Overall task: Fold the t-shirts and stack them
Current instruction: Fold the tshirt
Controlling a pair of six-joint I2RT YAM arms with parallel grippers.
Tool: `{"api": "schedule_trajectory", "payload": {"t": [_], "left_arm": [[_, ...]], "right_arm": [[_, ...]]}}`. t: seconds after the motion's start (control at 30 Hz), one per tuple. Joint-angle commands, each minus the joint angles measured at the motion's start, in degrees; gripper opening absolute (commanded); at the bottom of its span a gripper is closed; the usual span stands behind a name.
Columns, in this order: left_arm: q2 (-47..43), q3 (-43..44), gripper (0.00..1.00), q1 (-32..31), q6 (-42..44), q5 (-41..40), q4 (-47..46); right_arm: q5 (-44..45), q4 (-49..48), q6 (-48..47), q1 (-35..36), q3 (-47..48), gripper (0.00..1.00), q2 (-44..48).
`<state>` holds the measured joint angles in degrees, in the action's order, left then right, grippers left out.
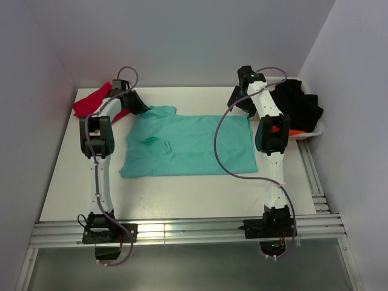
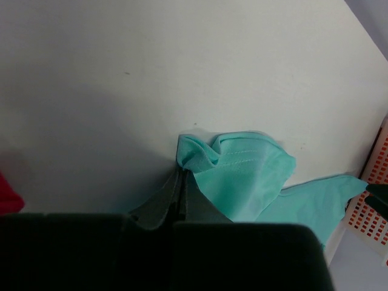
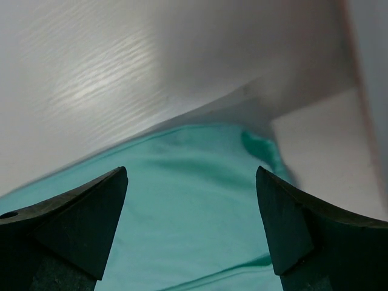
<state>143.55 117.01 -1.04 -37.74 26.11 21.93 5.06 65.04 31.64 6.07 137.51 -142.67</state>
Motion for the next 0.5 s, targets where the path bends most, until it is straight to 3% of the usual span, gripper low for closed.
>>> {"api": "schedule_trajectory", "payload": {"t": [0.0, 0.07, 0.27, 0.47], "left_arm": [[-1.3, -2.5, 0.0, 0.9, 4.2, -3.4, 6.4], [-1.7, -2.8, 0.0, 0.9, 4.3, -3.3, 6.2], [-1.5, -2.5, 0.0, 0.9, 4.3, -3.0, 6.5], [-0.8, -1.7, 0.0, 0.9, 4.2, -2.7, 7.0]], "right_arm": [[12.8, 3.5, -1.8, -0.4, 4.0, 0.93, -1.7], [17.6, 4.4, -1.9, -0.4, 3.4, 0.93, -2.1], [17.3, 2.8, -1.3, -2.9, 1.8, 0.91, -2.6], [16.6, 1.7, -0.8, -2.9, 1.1, 0.8, -3.8]]}}
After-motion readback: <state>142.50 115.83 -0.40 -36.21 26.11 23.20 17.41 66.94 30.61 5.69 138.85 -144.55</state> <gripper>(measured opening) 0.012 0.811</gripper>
